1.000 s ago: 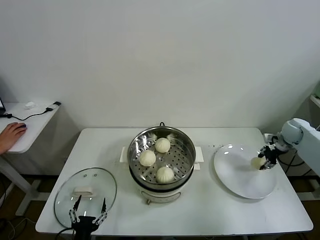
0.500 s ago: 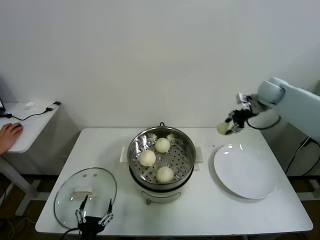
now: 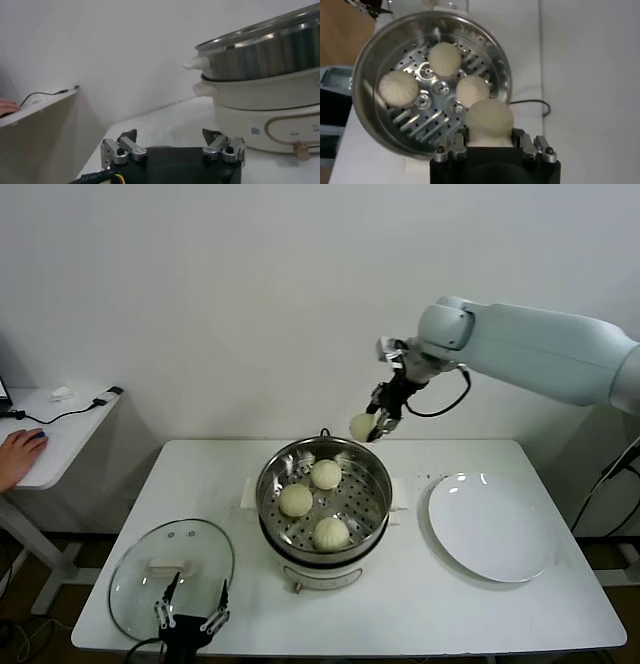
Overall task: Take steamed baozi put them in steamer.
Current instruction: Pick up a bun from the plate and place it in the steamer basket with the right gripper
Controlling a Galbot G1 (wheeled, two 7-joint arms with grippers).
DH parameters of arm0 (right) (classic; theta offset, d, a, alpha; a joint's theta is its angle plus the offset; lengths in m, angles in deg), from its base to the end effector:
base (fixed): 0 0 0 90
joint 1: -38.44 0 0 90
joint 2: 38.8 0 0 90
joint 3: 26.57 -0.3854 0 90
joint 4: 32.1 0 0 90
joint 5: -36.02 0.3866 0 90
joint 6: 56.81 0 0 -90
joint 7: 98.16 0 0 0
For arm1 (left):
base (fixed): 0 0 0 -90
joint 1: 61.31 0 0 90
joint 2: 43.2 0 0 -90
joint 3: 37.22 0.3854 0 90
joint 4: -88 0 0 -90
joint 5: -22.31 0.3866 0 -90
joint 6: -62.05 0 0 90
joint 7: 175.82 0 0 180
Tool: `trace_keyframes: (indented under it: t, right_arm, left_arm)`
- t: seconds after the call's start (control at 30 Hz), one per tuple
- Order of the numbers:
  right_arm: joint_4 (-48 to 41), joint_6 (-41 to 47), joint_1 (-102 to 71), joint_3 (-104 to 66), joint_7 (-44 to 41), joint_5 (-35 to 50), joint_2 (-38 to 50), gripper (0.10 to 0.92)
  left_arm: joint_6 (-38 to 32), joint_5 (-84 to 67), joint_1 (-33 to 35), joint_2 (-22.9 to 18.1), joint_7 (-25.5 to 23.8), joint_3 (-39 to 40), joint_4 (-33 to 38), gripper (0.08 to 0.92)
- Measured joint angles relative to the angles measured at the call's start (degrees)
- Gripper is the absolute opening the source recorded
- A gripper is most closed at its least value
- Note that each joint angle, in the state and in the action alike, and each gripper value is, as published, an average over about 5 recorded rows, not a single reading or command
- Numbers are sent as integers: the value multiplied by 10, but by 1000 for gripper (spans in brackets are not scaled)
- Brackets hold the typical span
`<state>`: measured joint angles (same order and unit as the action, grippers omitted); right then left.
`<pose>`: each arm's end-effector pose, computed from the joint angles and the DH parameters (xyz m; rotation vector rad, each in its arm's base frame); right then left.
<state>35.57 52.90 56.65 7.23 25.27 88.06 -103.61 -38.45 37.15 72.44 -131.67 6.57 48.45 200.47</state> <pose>0.6399 0.0424 0.0011 1.4455 -1.4956 1.2032 0.0936 0.0333 -0.4174 0.0190 -2.9174 -0.4741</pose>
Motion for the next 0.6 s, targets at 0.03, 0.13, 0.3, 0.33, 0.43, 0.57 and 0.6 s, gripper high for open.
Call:
trace_keyframes:
  t: [0.03, 0.13, 0.3, 0.33, 0.43, 0.57, 0.6]
  right_arm:
    - [4, 3, 1, 7, 5, 6, -7, 568]
    - [17, 12, 1, 26, 18, 18, -26, 568]
    - [33, 20, -6, 56, 34, 24, -40, 568]
    - [36, 22, -8, 62, 36, 24, -41, 569]
    - [44, 24, -12, 74, 42, 22, -42, 573]
    - [50, 26, -20, 84, 48, 14, -39, 577]
    - [51, 26, -22, 85, 50, 13, -38, 577]
  left_arm:
    - [0, 0, -2, 1, 0, 0, 0, 823]
    - [2, 0, -5, 4, -1, -1, 0, 823]
    - [4, 0, -10, 6, -2, -2, 0, 823]
    - [4, 1, -12, 7, -2, -2, 0, 823]
    - [6, 1, -16, 7, -2, -2, -1, 823]
    - [7, 1, -20, 7, -3, -2, -4, 823]
    - [8, 1, -21, 7, -3, -2, -5, 823]
